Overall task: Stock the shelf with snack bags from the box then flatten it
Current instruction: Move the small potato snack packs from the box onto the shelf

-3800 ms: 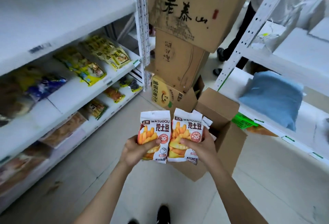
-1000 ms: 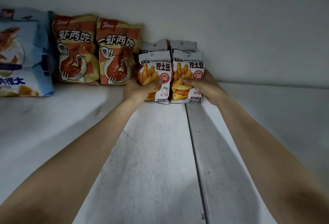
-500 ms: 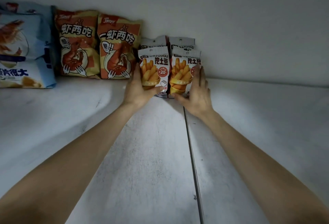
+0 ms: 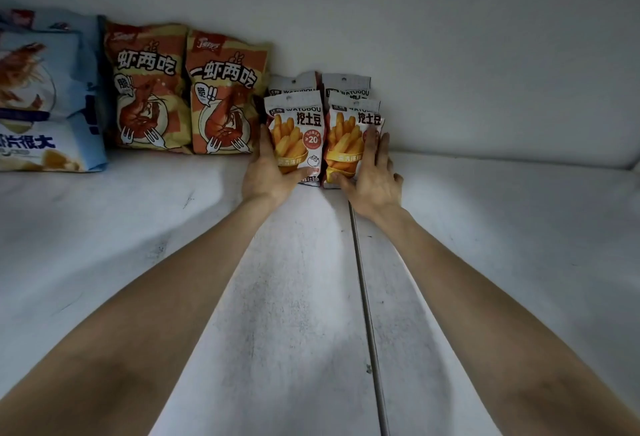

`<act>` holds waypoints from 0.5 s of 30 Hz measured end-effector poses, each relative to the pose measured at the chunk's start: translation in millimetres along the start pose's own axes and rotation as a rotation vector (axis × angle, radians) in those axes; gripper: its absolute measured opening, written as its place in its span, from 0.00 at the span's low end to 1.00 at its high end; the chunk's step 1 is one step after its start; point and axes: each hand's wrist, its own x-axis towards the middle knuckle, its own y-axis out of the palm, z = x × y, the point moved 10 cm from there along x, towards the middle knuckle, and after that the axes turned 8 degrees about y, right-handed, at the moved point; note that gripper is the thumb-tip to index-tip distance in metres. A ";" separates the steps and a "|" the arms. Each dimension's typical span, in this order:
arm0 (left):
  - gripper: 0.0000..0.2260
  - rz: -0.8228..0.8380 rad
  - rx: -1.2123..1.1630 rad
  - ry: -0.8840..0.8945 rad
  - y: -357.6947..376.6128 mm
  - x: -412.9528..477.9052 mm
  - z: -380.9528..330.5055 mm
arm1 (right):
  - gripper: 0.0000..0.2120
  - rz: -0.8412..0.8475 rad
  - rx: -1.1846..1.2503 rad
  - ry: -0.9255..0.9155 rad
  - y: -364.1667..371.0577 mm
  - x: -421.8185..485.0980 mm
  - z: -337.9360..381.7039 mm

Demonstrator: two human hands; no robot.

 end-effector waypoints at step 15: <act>0.41 0.247 0.601 0.044 -45.4 -89.1 -29.9 | 0.39 -0.011 -0.213 -0.092 -37.1 -89.0 8.8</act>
